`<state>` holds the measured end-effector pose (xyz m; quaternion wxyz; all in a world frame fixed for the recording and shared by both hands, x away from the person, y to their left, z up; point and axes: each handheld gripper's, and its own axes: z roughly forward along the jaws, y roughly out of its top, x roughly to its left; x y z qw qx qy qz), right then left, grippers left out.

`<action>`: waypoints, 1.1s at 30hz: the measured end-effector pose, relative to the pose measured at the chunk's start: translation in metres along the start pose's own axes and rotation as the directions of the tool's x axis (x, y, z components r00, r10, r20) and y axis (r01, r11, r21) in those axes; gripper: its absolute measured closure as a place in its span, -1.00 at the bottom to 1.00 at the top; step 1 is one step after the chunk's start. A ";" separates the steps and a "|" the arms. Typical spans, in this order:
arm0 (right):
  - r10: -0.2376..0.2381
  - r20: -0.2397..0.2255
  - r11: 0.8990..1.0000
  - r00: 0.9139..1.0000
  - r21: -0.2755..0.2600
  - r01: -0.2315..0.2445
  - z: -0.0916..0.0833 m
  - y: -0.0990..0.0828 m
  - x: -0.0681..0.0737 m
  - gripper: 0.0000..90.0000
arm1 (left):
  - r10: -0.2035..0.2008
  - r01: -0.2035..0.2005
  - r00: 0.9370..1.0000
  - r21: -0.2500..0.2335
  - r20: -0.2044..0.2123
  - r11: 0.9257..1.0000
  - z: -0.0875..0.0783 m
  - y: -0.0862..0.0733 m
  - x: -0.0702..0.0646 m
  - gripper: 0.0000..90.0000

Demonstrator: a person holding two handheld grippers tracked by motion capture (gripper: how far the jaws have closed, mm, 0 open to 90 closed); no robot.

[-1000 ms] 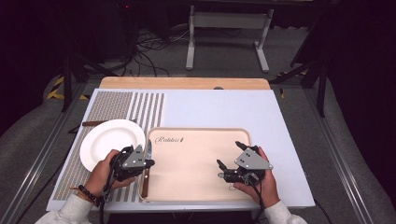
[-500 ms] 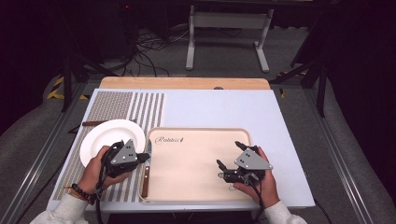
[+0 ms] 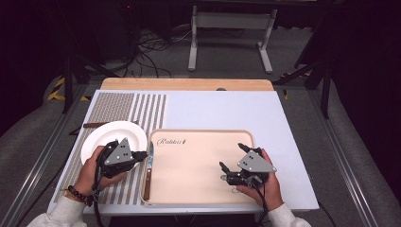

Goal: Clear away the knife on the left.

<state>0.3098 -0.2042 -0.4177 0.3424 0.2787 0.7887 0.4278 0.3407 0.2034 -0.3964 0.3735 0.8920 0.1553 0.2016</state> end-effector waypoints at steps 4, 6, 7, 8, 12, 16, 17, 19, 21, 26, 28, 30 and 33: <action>0.000 0.000 1.000 1.000 0.000 0.000 0.000 0.000 0.000 -0.65 | -0.008 0.008 1.000 -0.012 -0.009 1.000 -0.003 -0.001 0.002 0.90; 0.000 0.000 1.000 1.000 0.000 0.000 0.000 0.000 0.000 -0.65 | -0.010 0.010 1.000 -0.020 -0.010 1.000 -0.004 -0.002 0.003 0.90; -0.001 0.000 1.000 1.000 0.000 0.001 0.000 0.000 0.000 -0.65 | -0.012 0.012 1.000 -0.027 -0.014 1.000 -0.005 -0.002 0.004 0.89; 0.000 0.000 1.000 1.000 -0.001 0.000 0.000 0.000 0.000 -0.65 | -0.015 0.014 1.000 -0.032 -0.017 0.999 -0.006 -0.003 0.004 0.89; 0.000 -0.001 1.000 1.000 -0.001 0.000 0.000 0.000 0.000 -0.65 | -0.014 0.013 1.000 -0.045 -0.026 0.999 -0.009 -0.004 0.006 0.88; -0.001 -0.002 1.000 1.000 0.000 0.001 0.000 0.000 0.001 -0.65 | -0.018 0.016 0.999 -0.065 -0.030 0.998 -0.012 -0.006 0.008 0.83; -0.001 -0.003 1.000 1.000 0.000 0.001 0.000 0.000 0.001 -0.65 | -0.014 0.011 0.999 -0.073 -0.032 0.997 -0.013 -0.007 0.008 0.82; 0.000 -0.004 1.000 1.000 0.000 0.000 0.000 0.000 0.000 -0.65 | -0.010 0.007 0.999 -0.082 -0.036 0.997 -0.014 -0.008 0.009 0.80; 0.000 -0.004 1.000 1.000 0.000 0.000 0.000 0.000 0.000 -0.65 | -0.011 0.007 0.999 -0.088 -0.044 0.996 -0.015 -0.009 0.010 0.78; -0.001 -0.003 1.000 1.000 0.000 0.001 0.000 0.000 0.001 -0.65 | -0.010 0.005 0.999 -0.109 -0.052 0.994 -0.019 -0.012 0.013 0.75; -0.001 -0.003 1.000 1.000 0.000 0.001 0.000 0.000 0.001 -0.65 | -0.006 -0.001 0.998 -0.120 -0.057 0.993 -0.021 -0.013 0.013 0.69; 0.000 -0.004 1.000 1.000 0.001 0.000 0.000 0.000 0.001 -0.65 | -0.011 0.004 0.998 -0.133 -0.055 0.991 -0.022 -0.015 0.014 0.68; 0.001 -0.005 1.000 1.000 0.001 -0.001 0.001 0.000 0.001 -0.65 | -0.014 0.005 0.998 -0.137 -0.065 0.991 -0.024 -0.016 0.016 0.59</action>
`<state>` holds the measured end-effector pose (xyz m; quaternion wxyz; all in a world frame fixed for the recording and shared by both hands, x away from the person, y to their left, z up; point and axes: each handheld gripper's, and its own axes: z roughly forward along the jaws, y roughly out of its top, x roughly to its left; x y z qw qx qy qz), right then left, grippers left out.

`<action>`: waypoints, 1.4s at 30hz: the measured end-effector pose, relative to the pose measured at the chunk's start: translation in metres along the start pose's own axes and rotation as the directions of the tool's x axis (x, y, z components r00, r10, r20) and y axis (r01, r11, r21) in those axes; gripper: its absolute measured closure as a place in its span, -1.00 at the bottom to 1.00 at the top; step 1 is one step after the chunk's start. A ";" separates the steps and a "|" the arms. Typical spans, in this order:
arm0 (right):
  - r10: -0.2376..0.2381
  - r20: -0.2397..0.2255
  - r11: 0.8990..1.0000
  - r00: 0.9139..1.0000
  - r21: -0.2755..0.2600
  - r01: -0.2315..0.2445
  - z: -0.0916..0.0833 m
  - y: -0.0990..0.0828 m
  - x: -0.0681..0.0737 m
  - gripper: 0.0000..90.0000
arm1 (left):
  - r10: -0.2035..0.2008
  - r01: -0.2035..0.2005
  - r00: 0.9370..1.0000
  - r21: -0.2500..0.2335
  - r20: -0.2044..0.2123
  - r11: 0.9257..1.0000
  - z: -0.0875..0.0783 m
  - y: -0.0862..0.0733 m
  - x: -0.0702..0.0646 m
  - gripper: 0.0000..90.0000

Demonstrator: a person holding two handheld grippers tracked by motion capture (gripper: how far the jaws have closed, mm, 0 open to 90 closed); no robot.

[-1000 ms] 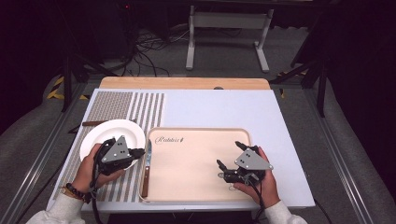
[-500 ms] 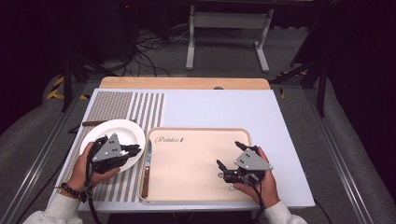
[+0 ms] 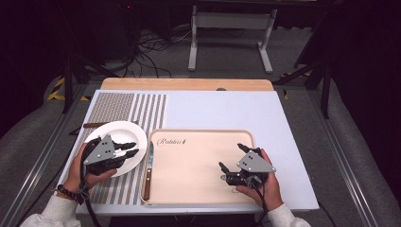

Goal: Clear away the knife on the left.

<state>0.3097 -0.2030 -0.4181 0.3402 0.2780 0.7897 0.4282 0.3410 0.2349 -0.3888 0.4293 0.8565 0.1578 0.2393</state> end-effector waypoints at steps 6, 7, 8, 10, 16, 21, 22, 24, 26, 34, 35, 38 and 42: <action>0.004 0.000 1.000 1.000 0.000 -0.004 0.000 0.000 0.000 -0.65 | -0.009 0.009 1.000 -0.019 -0.015 1.000 -0.004 -0.003 0.002 0.43; 0.006 0.000 1.000 1.000 0.000 -0.006 0.000 0.000 0.000 -0.65 | -0.014 0.013 1.000 -0.021 -0.025 1.000 -0.005 -0.003 0.003 0.40; 0.008 0.001 1.000 1.000 -0.001 -0.008 0.000 0.000 0.000 -0.65 | -0.023 0.022 0.999 -0.027 -0.031 0.999 -0.006 -0.004 0.004 0.32; 0.010 0.001 1.000 1.000 -0.002 -0.010 0.000 0.000 0.000 -0.65 | -0.029 0.028 0.999 -0.025 -0.042 0.999 -0.007 -0.005 0.005 0.26; 0.021 -0.001 1.000 1.000 -0.003 -0.021 0.001 0.001 -0.001 -0.65 | -0.057 0.054 0.996 -0.040 -0.067 0.998 -0.010 -0.009 0.007 0.02; 0.027 0.001 1.000 1.000 -0.004 -0.027 0.001 0.000 -0.002 -0.65 | -0.057 0.053 0.996 -0.054 -0.063 0.997 -0.012 -0.013 0.008 -0.11; 0.028 0.002 1.000 1.000 -0.004 -0.028 0.001 0.000 -0.003 -0.65 | -0.066 0.062 0.996 -0.066 -0.055 0.996 -0.013 -0.014 0.008 -0.16; 0.032 0.003 0.999 0.999 -0.004 -0.032 0.001 0.000 -0.003 -0.65 | -0.065 0.061 0.996 -0.066 -0.058 0.996 -0.013 -0.014 0.008 -0.21; 0.035 0.002 0.999 0.999 -0.006 -0.035 0.001 0.000 -0.004 -0.65 | -0.070 0.065 0.995 -0.075 -0.071 0.995 -0.013 -0.015 0.008 -0.35; 0.032 -0.004 0.999 0.999 -0.001 -0.032 0.004 0.001 -0.004 -0.65 | -0.114 0.105 0.990 -0.103 -0.079 0.989 -0.018 -0.021 0.010 -0.60; 0.030 -0.004 1.000 1.000 -0.001 -0.030 0.004 0.001 -0.004 -0.65 | -0.122 0.113 0.989 -0.106 -0.082 0.988 -0.019 -0.022 0.011 -0.62; 0.032 -0.004 0.999 0.999 -0.002 -0.032 0.004 0.000 -0.004 -0.65 | -0.135 0.125 0.988 -0.116 -0.080 0.985 -0.021 -0.024 0.012 -0.67; 0.030 -0.006 1.000 1.000 -0.001 -0.030 0.005 0.001 -0.004 -0.65 | -0.136 0.126 0.987 -0.116 -0.085 0.985 -0.024 -0.029 0.013 -0.73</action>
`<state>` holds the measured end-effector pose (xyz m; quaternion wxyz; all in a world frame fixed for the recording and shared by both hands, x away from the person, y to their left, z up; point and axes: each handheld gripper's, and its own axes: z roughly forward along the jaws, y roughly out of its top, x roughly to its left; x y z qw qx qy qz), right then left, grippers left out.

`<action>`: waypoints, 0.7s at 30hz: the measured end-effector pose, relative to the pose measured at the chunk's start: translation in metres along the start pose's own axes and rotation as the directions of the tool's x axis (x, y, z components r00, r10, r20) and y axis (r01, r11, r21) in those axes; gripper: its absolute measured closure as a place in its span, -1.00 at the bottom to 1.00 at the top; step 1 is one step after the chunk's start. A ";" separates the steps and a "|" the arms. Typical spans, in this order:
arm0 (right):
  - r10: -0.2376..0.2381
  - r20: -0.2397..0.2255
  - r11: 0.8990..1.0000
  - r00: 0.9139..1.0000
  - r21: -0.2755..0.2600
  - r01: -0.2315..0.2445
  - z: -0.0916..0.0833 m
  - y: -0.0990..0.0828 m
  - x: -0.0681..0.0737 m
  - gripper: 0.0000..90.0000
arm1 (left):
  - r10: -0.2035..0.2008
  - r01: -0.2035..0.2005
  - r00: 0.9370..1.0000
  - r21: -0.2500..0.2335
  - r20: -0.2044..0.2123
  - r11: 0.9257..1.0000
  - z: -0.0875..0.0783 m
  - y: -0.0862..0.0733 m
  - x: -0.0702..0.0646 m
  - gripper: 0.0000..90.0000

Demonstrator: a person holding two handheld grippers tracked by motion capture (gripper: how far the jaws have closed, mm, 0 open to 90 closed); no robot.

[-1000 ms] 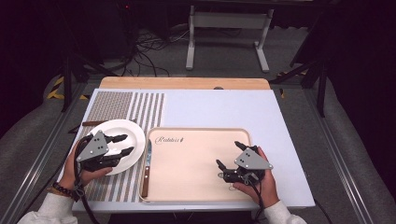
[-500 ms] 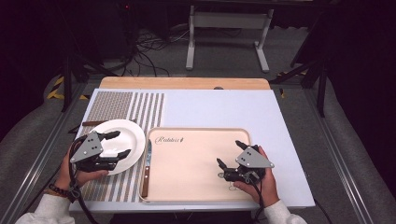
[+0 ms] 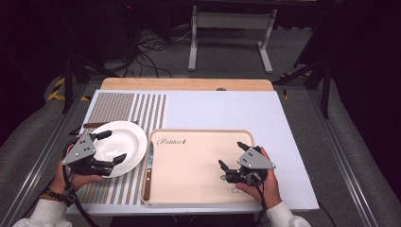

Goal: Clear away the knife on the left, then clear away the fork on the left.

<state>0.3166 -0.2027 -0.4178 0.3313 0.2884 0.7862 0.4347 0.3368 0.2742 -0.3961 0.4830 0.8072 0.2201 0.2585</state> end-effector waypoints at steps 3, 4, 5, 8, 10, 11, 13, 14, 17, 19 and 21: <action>-0.002 -0.003 1.000 1.000 -0.002 0.002 0.001 0.001 0.001 -0.65 | -0.004 0.004 1.000 -0.005 -0.011 1.000 -0.004 -0.003 0.002 -0.77; -0.003 -0.004 1.000 1.000 -0.001 0.003 0.002 0.001 0.001 -0.65 | -0.005 0.005 1.000 -0.006 -0.016 1.000 -0.006 -0.004 0.003 -0.78; -0.002 -0.004 1.000 1.000 0.001 0.002 0.003 0.001 0.001 -0.65 | -0.013 0.013 1.000 -0.006 -0.020 1.000 -0.006 -0.005 0.004 -0.81; -0.004 -0.009 1.000 1.000 0.000 0.004 0.003 0.002 0.001 -0.65 | -0.017 0.017 0.999 -0.007 -0.032 1.000 -0.010 -0.007 0.006 -0.83; -0.007 -0.010 1.000 1.000 0.000 0.007 0.003 0.002 0.002 -0.65 | -0.020 0.020 0.999 -0.006 -0.041 1.000 -0.014 -0.008 0.008 -0.83; -0.006 -0.012 1.000 1.000 -0.002 0.006 0.002 0.003 0.002 -0.65 | -0.023 0.023 0.999 -0.002 -0.042 1.000 -0.015 -0.009 0.009 -0.83; -0.010 -0.012 1.000 1.000 -0.002 0.010 0.003 0.003 0.002 -0.65 | -0.029 0.029 0.999 -0.003 -0.045 1.000 -0.016 -0.010 0.010 -0.83; -0.010 -0.014 1.000 1.000 -0.003 0.010 0.003 0.003 0.002 -0.65 | -0.036 0.036 0.998 -0.005 -0.052 0.999 -0.017 -0.011 0.012 -0.84; -0.008 -0.012 1.000 1.000 -0.005 0.008 0.002 0.002 0.001 -0.65 | -0.059 0.058 0.997 -0.017 -0.056 0.998 -0.017 -0.012 0.016 -0.85; -0.004 -0.011 1.000 1.000 -0.006 0.004 0.002 0.002 0.000 -0.65 | -0.068 0.068 0.996 -0.015 -0.053 0.998 -0.017 -0.012 0.019 -0.87; -0.006 -0.013 1.000 1.000 -0.003 0.006 0.002 0.002 0.001 -0.65 | -0.067 0.066 0.996 -0.007 -0.056 0.998 -0.017 -0.012 0.022 -0.87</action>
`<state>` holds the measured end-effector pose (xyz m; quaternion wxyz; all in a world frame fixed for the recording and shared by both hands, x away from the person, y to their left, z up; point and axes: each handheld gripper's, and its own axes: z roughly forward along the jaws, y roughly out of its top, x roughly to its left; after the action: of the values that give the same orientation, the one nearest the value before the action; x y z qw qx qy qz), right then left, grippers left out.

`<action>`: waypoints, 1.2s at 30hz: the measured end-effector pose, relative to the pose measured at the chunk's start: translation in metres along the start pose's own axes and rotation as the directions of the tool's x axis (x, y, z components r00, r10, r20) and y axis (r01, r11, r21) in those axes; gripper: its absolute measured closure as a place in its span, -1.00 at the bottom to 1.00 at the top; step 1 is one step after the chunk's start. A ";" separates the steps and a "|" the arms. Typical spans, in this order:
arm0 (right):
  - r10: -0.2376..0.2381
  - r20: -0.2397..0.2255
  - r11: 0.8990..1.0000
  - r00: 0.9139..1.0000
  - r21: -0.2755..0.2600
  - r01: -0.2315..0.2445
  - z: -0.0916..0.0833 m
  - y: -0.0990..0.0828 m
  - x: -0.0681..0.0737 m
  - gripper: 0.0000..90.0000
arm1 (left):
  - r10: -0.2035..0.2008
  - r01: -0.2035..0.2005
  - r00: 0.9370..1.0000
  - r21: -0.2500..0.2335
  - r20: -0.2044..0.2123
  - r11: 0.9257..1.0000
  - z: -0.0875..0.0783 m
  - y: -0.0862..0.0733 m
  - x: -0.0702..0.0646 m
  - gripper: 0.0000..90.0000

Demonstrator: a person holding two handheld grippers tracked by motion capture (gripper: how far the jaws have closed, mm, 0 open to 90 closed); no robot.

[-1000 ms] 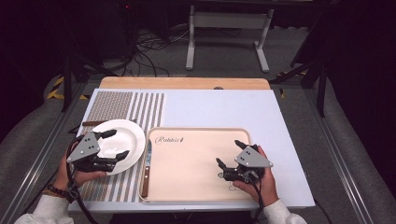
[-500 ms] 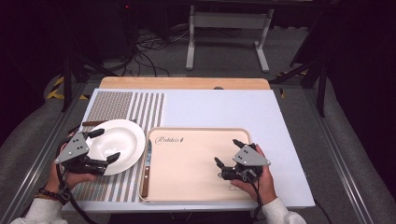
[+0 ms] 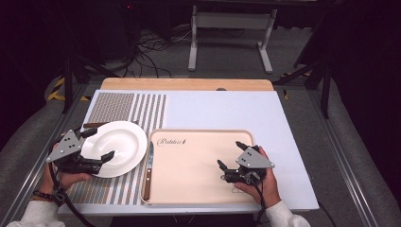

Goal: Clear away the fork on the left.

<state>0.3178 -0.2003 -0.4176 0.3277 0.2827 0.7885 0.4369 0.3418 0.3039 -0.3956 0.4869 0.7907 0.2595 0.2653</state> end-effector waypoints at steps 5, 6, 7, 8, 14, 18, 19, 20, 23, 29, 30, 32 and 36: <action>-0.002 -0.004 1.000 1.000 0.001 0.002 -0.002 -0.001 0.003 -0.65 | 0.005 -0.005 1.000 0.007 -0.016 1.000 -0.003 0.001 0.011 -0.87; -0.001 -0.005 1.000 1.000 0.002 0.001 -0.002 -0.001 0.003 -0.65 | 0.001 -0.001 1.000 0.007 -0.017 1.000 -0.004 0.000 0.015 -0.87; -0.001 -0.004 1.000 1.000 0.004 0.001 -0.002 -0.001 0.003 -0.65 | -0.003 0.003 1.000 0.012 -0.017 1.000 -0.005 -0.001 0.019 -0.87; 0.002 -0.006 1.000 1.000 0.007 -0.002 -0.002 -0.002 0.003 -0.65 | -0.009 0.010 1.000 0.015 -0.021 1.000 -0.007 -0.002 0.022 -0.87; 0.010 -0.007 1.000 1.000 0.019 -0.010 -0.001 -0.004 0.003 -0.65 | -0.027 0.030 0.999 0.071 -0.040 0.997 -0.014 -0.009 0.052 -0.86; 0.010 -0.006 1.000 1.000 0.022 -0.010 0.000 -0.003 0.004 -0.65 | -0.020 0.026 0.998 0.132 -0.053 0.991 -0.014 -0.010 0.074 -0.84; 0.014 -0.005 1.000 1.000 0.022 -0.013 0.000 -0.003 0.003 -0.65 | -0.017 0.026 0.998 0.147 -0.058 0.989 -0.013 -0.010 0.083 -0.85; 0.014 -0.005 1.000 1.000 0.022 -0.013 0.000 -0.003 0.003 -0.65 | -0.017 0.026 0.998 0.147 -0.058 0.989 -0.013 -0.010 0.083 -0.86; 0.028 -0.007 0.999 1.000 0.027 -0.028 0.002 -0.003 0.003 -0.65 | -0.026 0.037 0.997 0.179 -0.067 0.983 -0.009 -0.005 0.107 -0.87; 0.018 -0.020 0.999 1.000 0.040 -0.017 0.004 -0.003 0.006 -0.65 | -0.017 0.038 0.997 0.296 -0.075 0.954 0.013 -0.006 0.136 -0.83; 0.016 -0.021 0.999 1.000 0.041 -0.015 0.004 -0.003 0.006 -0.65 | -0.048 0.065 0.997 0.309 -0.063 0.949 0.020 -0.010 0.143 -0.81; 0.020 -0.022 0.999 1.000 0.050 -0.019 0.004 -0.004 0.007 -0.65 | -0.046 0.066 0.997 0.332 -0.069 0.941 0.025 -0.012 0.147 -0.81; 0.005 -0.022 0.998 1.000 0.061 -0.004 0.003 -0.004 0.010 -0.65 | -0.042 0.065 0.997 0.429 -0.063 0.901 0.046 -0.023 0.158 -0.75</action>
<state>0.3135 -0.1929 -0.4248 0.3093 0.2895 0.8044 0.4166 0.4837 0.3898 -0.4073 0.3005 0.8640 0.3460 0.2087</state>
